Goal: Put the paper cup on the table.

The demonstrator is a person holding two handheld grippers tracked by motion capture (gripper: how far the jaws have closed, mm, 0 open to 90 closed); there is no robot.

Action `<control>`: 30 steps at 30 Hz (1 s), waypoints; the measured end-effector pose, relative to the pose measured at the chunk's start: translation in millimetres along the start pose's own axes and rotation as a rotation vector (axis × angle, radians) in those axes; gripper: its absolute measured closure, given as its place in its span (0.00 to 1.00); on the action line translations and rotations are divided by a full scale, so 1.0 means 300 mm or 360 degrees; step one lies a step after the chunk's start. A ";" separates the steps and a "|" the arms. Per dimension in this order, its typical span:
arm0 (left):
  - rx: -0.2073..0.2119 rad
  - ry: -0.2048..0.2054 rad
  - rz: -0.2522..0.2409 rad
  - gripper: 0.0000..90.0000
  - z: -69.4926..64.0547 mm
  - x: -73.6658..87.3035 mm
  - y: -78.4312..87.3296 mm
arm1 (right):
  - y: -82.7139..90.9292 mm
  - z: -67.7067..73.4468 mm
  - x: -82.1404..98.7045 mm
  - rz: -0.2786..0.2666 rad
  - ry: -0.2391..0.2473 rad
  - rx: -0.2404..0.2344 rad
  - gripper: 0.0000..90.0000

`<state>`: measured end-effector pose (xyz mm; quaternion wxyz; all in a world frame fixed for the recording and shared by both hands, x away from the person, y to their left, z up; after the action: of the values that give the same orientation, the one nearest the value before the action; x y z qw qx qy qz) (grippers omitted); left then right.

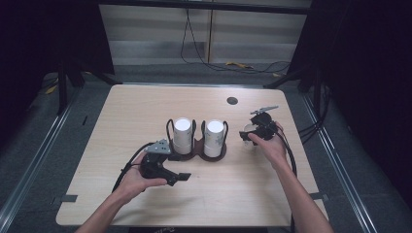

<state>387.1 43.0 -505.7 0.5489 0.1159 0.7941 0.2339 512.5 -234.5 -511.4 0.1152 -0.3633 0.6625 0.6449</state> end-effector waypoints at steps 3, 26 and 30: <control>-0.0009 0.0014 -0.0006 0.19 0.005 0.001 0.002 | 0.000 0.001 0.010 -0.0011 0.0002 0.0008 0.19; -0.0059 0.0086 -0.0034 0.19 0.031 0.001 0.010 | 0.049 -0.020 0.083 -0.0069 -0.0144 -0.0053 0.17; -0.0067 0.0090 -0.0039 0.19 0.030 -0.003 0.009 | 0.053 -0.010 0.111 -0.0053 -0.0161 -0.0071 0.17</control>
<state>395.7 47.2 -506.1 0.5315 0.0878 0.8055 0.2470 479.9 -250.0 -519.4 0.1512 -0.3438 0.6350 0.6751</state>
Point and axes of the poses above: each handheld gripper's, and its own axes: y roughly backward along the jaws, x roughly out of its underside, z roughly to its left, the point moved 9 cm from there along -y, roughly forward along the jaws, and after that the axes turned 6 degrees about x, right-handed, at the moved point
